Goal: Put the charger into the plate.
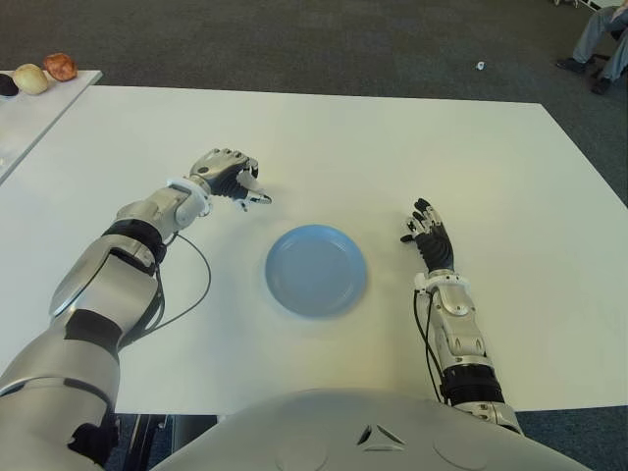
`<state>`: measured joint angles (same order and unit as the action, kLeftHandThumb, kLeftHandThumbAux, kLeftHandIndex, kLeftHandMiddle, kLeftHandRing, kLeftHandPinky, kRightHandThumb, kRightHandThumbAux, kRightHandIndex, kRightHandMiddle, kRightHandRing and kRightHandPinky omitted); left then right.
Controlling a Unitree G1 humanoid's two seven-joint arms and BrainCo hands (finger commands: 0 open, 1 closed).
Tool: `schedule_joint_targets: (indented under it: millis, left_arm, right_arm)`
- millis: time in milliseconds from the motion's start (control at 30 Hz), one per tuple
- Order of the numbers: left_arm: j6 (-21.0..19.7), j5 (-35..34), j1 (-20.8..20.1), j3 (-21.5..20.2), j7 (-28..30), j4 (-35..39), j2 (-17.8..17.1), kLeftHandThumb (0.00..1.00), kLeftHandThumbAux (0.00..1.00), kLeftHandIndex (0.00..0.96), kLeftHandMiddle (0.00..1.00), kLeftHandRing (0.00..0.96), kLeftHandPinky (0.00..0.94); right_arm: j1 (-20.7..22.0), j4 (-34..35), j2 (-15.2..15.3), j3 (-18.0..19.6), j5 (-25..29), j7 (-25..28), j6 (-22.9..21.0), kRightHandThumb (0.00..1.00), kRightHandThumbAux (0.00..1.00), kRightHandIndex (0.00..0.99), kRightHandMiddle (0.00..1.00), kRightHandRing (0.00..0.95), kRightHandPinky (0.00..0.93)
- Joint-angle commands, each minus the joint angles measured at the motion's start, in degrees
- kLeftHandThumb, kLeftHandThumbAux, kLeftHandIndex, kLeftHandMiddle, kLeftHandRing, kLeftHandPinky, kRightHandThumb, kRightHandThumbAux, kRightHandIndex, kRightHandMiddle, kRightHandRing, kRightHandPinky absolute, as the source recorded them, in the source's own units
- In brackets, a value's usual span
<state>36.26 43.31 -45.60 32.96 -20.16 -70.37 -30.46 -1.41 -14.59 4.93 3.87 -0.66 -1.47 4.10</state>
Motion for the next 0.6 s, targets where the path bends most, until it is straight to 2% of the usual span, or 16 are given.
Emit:
schedule_joint_targets:
  millis: [33, 133, 233, 600]
  left_arm:
    - [1.5, 1.3, -0.9, 0.7, -1.3, 2.3, -0.2, 0.749, 0.699, 0.442, 0.873, 0.867, 0.828]
    - [3.5, 2.3, -0.8, 1.0, -2.3, 6.5, -0.7, 0.749, 0.699, 0.442, 0.878, 0.871, 0.834]
    - [5.0, 1.2, 0.7, -0.3, -0.2, 12.9, -1.4, 0.749, 0.700, 0.441, 0.885, 0.875, 0.838]
    - [9.0, -2.4, 4.7, -4.0, 5.2, 23.1, -2.8, 0.750, 0.699, 0.441, 0.896, 0.884, 0.859]
  right_arm:
    - [-0.6, -4.3, 0.1, 0.3, 0.1, 0.2, -4.2, 0.000, 0.544, 0.000, 0.009, 0.000, 0.000]
    - [0.2, -5.4, 0.2, 0.3, 0.0, 0.1, -4.0, 0.000, 0.543, 0.000, 0.011, 0.000, 0.000]
    - [0.9, -6.3, 0.2, 0.2, -0.1, -0.1, -3.7, 0.000, 0.541, 0.000, 0.013, 0.000, 0.000]
    - [2.8, -9.1, 0.3, 0.2, -0.2, -0.4, -2.8, 0.000, 0.547, 0.000, 0.012, 0.000, 0.000]
